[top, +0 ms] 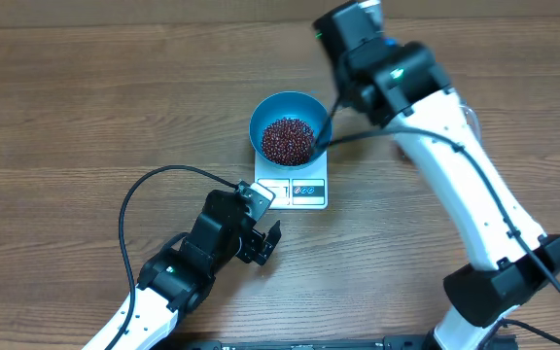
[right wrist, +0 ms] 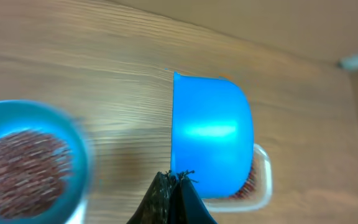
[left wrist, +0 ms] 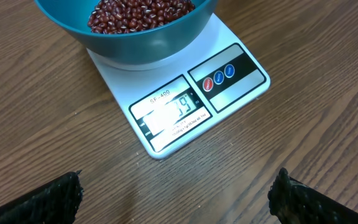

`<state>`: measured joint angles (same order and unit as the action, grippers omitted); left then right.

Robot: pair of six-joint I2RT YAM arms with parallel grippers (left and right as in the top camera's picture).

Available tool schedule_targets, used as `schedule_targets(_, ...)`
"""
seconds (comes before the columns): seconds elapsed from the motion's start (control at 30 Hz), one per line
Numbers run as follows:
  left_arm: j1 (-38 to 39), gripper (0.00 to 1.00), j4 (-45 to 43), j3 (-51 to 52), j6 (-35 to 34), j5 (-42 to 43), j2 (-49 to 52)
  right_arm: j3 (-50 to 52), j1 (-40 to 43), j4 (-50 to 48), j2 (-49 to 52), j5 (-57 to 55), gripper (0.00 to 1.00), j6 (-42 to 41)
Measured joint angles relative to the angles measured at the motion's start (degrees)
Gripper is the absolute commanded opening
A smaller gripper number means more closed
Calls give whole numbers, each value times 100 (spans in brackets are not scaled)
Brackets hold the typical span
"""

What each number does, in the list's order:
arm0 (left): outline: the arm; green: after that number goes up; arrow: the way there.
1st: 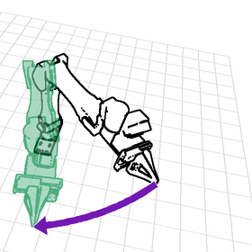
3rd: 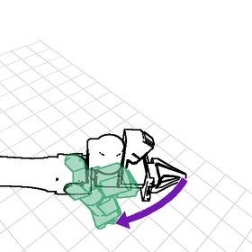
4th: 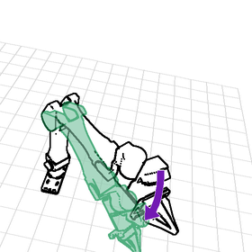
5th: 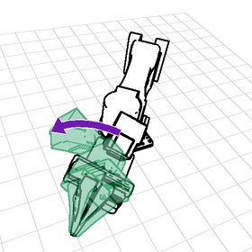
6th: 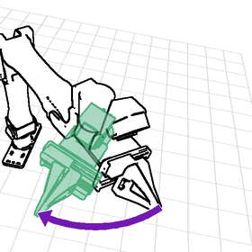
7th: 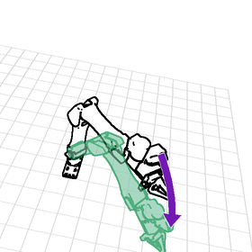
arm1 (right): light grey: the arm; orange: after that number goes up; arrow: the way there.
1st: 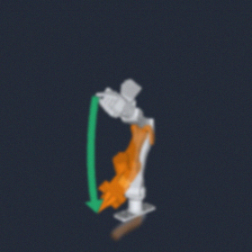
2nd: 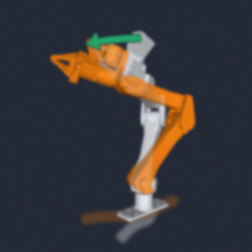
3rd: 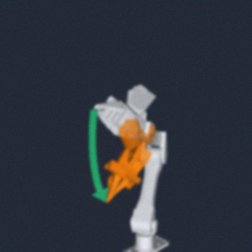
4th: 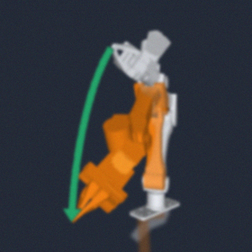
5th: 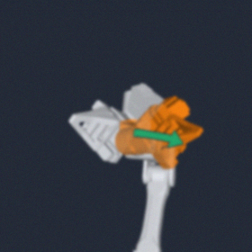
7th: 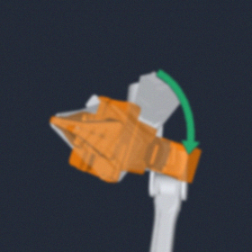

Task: Scoop item into bowl and weigh 150g on scale
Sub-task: 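Raise the emptied scoop above the bowl with the right gripper, then carry the blue scoop right over the clear bean tub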

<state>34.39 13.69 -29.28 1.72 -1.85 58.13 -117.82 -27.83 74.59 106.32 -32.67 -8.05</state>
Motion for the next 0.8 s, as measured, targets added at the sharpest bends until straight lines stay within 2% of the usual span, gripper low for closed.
schedule_targets(0.23,0,100,0,0,0,-2,0,0,1252,122,0,-85,4,-151)
schedule_targets(0.43,0,100,0,0,0,-2,0,0,2015,210,0,90,4,-192)
schedule_targets(0.63,0,100,0,0,0,-2,0,26,2315,343,4,494,4,-223)
schedule_targets(0.8,0,100,0,0,0,-2,0,472,2308,315,13,662,4,-227)
